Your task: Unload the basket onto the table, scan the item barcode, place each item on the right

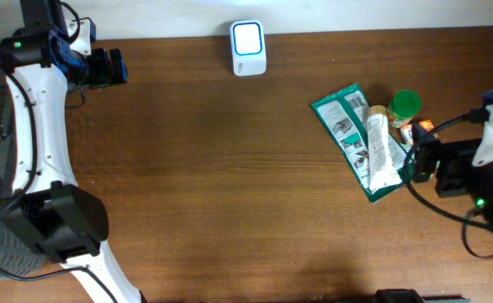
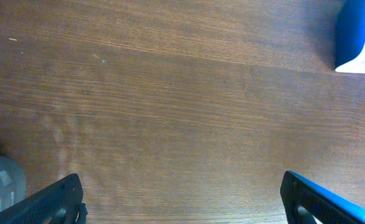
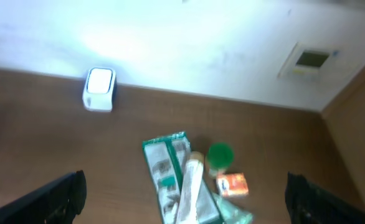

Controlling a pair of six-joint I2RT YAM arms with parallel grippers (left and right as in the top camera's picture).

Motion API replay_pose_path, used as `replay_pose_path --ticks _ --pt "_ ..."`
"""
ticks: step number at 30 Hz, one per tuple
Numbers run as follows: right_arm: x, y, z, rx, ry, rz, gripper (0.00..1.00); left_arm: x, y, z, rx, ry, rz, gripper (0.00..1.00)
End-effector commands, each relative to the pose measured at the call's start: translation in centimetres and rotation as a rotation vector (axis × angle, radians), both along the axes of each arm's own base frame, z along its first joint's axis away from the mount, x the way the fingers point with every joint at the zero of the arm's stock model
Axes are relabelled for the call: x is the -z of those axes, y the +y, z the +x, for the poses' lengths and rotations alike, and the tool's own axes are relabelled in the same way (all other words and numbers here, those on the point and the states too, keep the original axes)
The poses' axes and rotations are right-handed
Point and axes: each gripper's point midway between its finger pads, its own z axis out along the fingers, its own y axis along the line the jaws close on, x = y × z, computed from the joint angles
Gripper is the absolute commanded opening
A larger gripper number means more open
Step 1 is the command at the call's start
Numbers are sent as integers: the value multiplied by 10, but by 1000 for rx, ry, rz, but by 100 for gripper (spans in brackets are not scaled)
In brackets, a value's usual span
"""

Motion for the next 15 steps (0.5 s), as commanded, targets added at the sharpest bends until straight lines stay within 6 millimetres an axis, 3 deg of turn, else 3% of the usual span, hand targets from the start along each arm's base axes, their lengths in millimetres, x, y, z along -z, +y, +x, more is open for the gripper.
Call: replay_pose_path --ticks 1,15 --pt "24 0 -1 -4 -54 -7 98 -13 0 0 13 -31 13 99" --pt "132 8 15 -37 -434 55 98 -13 0 0 13 -31 13 99"
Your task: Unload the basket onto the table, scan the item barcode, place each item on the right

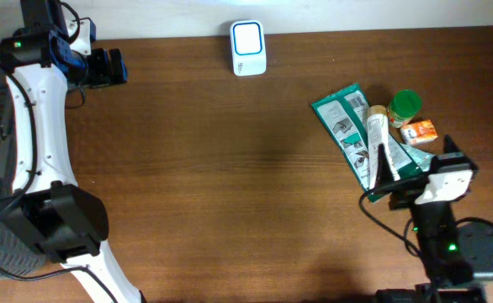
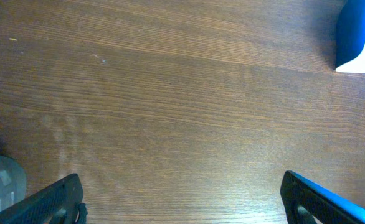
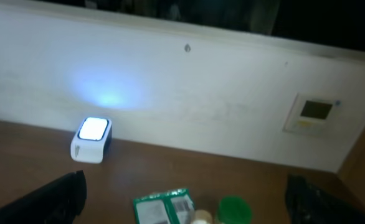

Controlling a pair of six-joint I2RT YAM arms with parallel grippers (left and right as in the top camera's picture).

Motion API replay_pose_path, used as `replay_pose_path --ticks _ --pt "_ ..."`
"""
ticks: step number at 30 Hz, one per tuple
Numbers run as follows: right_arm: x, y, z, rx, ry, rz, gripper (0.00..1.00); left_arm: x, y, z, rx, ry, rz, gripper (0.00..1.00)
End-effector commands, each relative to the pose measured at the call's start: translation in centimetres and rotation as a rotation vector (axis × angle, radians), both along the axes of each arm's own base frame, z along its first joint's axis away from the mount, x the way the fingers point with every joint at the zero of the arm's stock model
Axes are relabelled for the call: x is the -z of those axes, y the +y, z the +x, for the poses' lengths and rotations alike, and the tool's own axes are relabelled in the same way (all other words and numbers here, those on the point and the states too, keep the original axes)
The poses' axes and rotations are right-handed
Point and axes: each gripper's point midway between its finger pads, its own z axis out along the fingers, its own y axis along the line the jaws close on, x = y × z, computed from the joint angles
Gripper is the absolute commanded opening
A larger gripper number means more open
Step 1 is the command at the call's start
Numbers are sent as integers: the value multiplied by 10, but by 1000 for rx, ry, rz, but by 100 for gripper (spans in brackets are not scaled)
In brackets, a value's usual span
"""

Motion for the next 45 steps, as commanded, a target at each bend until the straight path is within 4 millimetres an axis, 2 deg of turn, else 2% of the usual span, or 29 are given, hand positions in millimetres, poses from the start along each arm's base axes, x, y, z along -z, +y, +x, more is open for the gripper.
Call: replay_pose_path --ticks 1,6,16,24,26,45 --pt "32 2 1 -12 -45 57 98 -13 0 0 14 -31 13 99" --pt "68 2 -3 -14 -80 55 99 -13 0 0 14 -31 13 99" --pt "111 1 -9 -7 -79 51 98 -13 0 0 14 -31 13 99" --pt "148 1 -10 -2 32 53 98 -13 0 0 14 -31 13 99" --pt "162 1 -12 -2 90 58 98 -13 0 0 14 -31 13 99" --pt "161 1 -12 -2 84 59 98 -13 0 0 14 -31 13 99"
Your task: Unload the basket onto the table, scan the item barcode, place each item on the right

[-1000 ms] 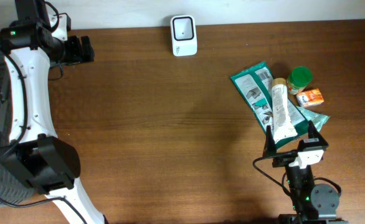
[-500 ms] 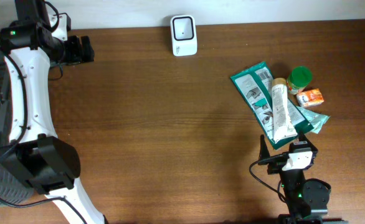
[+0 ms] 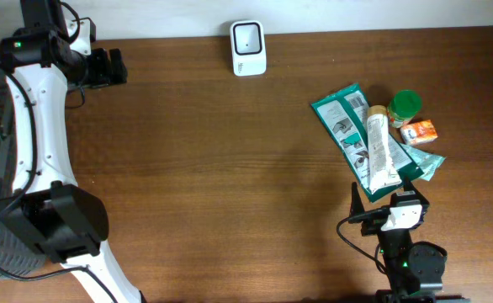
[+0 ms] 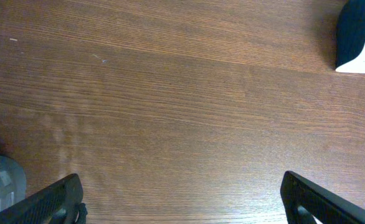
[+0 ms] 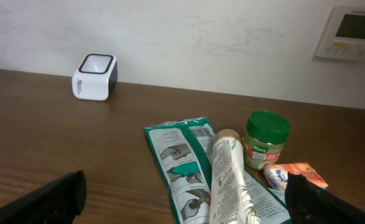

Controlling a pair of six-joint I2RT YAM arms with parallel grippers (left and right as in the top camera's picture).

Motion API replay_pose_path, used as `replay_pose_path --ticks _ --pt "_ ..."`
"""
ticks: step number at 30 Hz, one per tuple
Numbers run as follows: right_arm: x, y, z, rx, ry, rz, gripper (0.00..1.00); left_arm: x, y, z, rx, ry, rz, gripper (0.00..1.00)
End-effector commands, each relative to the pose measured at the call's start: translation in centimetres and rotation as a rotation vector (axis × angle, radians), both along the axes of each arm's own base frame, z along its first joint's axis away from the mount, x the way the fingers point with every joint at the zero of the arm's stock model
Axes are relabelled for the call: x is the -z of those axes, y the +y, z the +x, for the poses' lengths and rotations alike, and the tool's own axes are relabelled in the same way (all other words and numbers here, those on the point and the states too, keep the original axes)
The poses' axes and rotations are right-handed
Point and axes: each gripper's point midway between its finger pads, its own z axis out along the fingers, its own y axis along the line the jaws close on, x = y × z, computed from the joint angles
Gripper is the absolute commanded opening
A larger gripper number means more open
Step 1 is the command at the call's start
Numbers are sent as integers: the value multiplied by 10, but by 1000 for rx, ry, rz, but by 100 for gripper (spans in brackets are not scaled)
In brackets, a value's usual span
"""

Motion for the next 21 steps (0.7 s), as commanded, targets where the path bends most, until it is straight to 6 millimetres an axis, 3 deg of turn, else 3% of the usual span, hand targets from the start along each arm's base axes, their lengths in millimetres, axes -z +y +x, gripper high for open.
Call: replay_pose_path --ticks 1,11,17,21 --pt "2 -1 0 3 -1 7 98 -13 0 0 14 -31 13 99" --pt "2 -1 0 3 -1 7 98 -15 -2 0 17 -35 14 99" --pt "2 -1 0 3 -1 7 98 -53 17 -17 -25 -94 152 99" --pt "2 -1 0 3 -1 7 98 -86 7 -41 -16 -152 161 99"
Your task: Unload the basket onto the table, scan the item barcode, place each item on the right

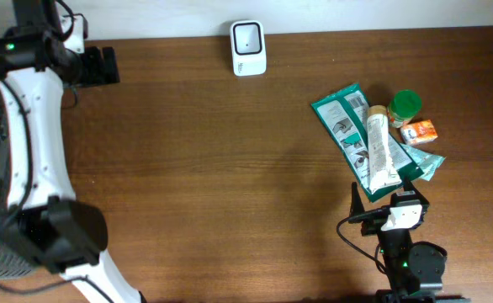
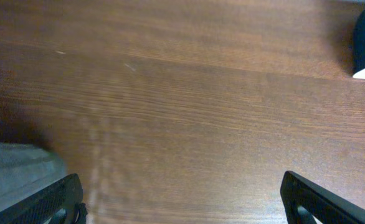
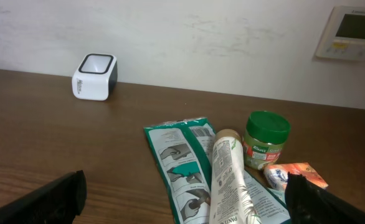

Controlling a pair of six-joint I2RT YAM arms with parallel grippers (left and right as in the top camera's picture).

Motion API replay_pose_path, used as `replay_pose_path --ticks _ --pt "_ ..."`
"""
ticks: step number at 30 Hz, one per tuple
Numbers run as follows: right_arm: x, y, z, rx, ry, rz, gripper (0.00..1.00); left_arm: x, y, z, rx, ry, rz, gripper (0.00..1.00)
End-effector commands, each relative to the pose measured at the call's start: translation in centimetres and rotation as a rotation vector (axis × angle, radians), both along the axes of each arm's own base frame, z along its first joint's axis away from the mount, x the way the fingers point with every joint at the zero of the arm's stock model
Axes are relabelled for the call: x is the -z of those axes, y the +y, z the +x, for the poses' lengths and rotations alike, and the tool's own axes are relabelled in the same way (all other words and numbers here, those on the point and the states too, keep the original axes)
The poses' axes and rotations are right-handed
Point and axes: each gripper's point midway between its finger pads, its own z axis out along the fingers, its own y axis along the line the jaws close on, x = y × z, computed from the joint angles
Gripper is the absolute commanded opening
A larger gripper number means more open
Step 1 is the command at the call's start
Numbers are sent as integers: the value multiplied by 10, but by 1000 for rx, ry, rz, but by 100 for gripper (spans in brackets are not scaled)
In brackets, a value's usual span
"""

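The white scanner (image 1: 248,37) stands at the table's back edge, also seen as scanner (image 3: 95,77) and at the frame edge as scanner. The items lie at the right: a green packet (image 1: 347,126), a white tube (image 1: 379,151) across it, a green-lidded jar (image 1: 405,105) and a small orange packet (image 1: 420,130). My right gripper (image 1: 384,204) is open at the front edge, just short of the tube (image 3: 229,180), holding nothing. My left gripper (image 1: 103,66) is open at the far left back corner, over bare wood (image 2: 181,196).
A grey object (image 2: 14,168) shows at the lower left of the left wrist view. A white wall with a thermostat panel (image 3: 355,25) rises behind the table. Brown wooden tabletop (image 1: 213,168) stretches between scanner and items.
My left gripper has shifted a little to the left along the back edge, so the scanner sits further out of its view. The right arm and the items have not moved.
My right gripper was at the right of the items, then in front of them with its camera raised to the wall and the scanner glowing blue. Later it sat low at the front edge facing the items, the scanner unlit, and it stays there now.
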Motion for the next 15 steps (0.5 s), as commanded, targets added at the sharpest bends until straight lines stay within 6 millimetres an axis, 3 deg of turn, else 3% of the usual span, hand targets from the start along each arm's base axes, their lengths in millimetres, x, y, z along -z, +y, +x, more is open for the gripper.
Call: replay_pose_path --ticks 1,4,9,12,15 --pt "2 -1 0 3 -1 7 98 -57 -9 -33 17 -104 59 99" --pt "2 -1 0 3 -1 7 98 -69 -19 -53 30 -138 95 99" --pt "2 -1 0 3 -1 7 98 -91 -46 -54 82 -428 120 99" --pt "2 -1 0 3 -1 7 98 -93 -60 -64 126 -576 109 99" --pt "2 -1 0 3 -1 7 98 -82 -67 -87 156 -685 103 99"
